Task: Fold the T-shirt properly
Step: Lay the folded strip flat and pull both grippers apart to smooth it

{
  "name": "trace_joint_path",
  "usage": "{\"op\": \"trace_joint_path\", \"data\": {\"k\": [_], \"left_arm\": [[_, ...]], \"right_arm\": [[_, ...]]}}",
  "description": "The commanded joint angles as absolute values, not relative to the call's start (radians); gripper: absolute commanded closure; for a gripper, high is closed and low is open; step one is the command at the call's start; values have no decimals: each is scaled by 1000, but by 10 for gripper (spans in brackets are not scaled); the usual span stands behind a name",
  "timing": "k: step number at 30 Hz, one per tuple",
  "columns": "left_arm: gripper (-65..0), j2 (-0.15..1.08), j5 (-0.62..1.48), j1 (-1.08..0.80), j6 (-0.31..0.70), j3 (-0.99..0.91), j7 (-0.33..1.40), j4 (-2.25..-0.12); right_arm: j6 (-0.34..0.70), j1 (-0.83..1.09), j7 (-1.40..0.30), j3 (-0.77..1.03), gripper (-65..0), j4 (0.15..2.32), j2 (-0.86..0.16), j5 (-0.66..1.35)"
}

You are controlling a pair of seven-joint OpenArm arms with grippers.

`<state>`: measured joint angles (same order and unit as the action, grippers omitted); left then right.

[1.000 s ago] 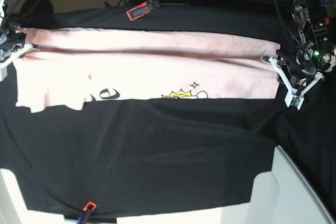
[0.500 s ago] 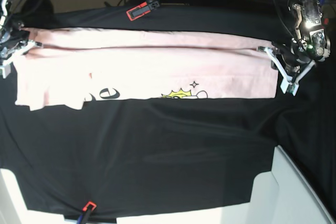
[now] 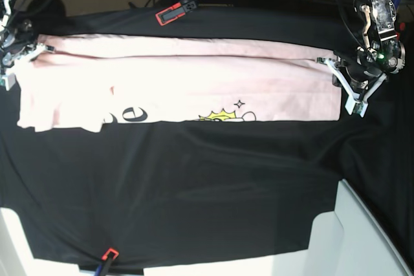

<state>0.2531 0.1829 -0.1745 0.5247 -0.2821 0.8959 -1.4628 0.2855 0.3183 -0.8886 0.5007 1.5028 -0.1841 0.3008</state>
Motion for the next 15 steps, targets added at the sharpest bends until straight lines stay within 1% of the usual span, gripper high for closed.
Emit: {"op": "trace_joint_path", "data": {"k": [1,13,15], "left_arm": [[0,269,182,-168,519,-286,878,-1477],[-3,271,180,-171,519,-286,878,-1477],[-57,271,180,-168,519,-286,878,-1477]], "right_arm": [[280,317,-881,507,0,1503,-199,298],[280,317,-881,510,-3,1489,-200,298],[280,317,-881,513,-4,1489,-200,298]]}}
